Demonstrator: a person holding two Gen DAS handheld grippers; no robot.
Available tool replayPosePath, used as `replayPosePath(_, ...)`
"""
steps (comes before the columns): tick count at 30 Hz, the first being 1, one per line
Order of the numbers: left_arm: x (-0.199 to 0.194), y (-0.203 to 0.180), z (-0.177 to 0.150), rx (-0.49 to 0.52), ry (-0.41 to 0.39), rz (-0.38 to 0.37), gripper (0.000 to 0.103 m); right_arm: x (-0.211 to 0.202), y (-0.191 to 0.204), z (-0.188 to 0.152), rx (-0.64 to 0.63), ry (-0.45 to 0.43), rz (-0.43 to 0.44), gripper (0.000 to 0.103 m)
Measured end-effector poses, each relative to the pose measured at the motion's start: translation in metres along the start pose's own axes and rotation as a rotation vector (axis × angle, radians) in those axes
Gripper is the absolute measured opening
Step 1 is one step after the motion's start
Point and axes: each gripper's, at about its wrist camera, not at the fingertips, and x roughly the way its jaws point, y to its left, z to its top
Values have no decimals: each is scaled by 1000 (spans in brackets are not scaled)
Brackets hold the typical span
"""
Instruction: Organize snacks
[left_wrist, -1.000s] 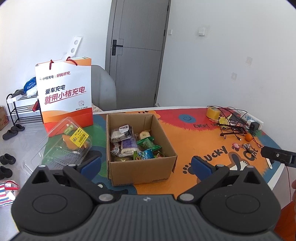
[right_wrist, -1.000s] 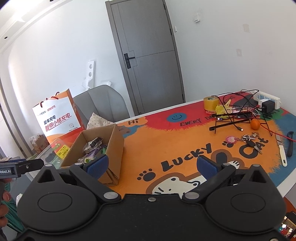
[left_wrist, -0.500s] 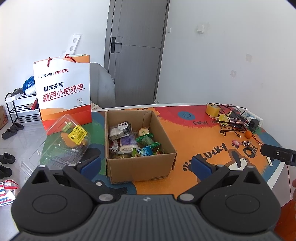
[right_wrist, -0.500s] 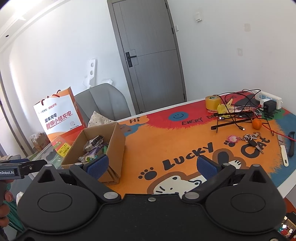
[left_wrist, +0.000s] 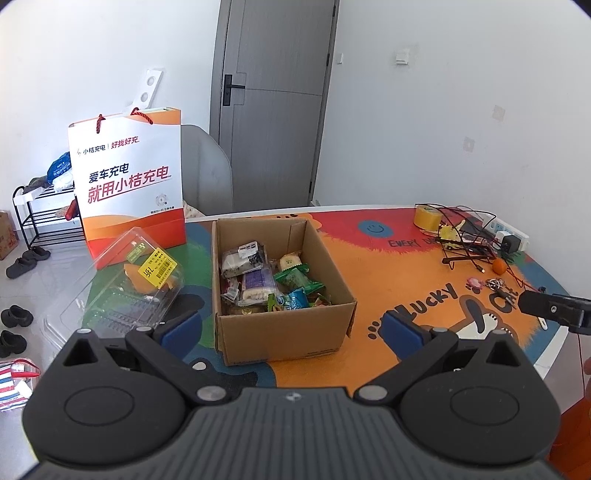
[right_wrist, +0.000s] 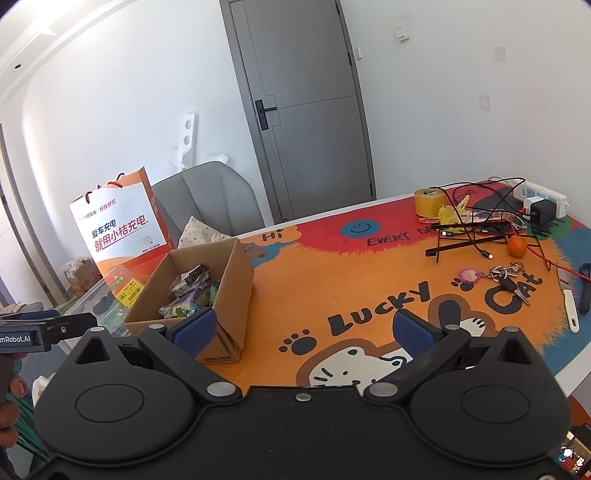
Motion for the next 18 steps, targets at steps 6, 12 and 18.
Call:
replayPosePath(6,0,1,-1,-4,2,1,103,1,1,-1,-3,3,4,103)
replayPosePath(12,0,2,0,-7,0,-1,103,1,1,-1,-3,1,5,103)
replayPosePath(18,0,2,0,-6,1,-1,103,0,1,0,-3,-8,1,103)
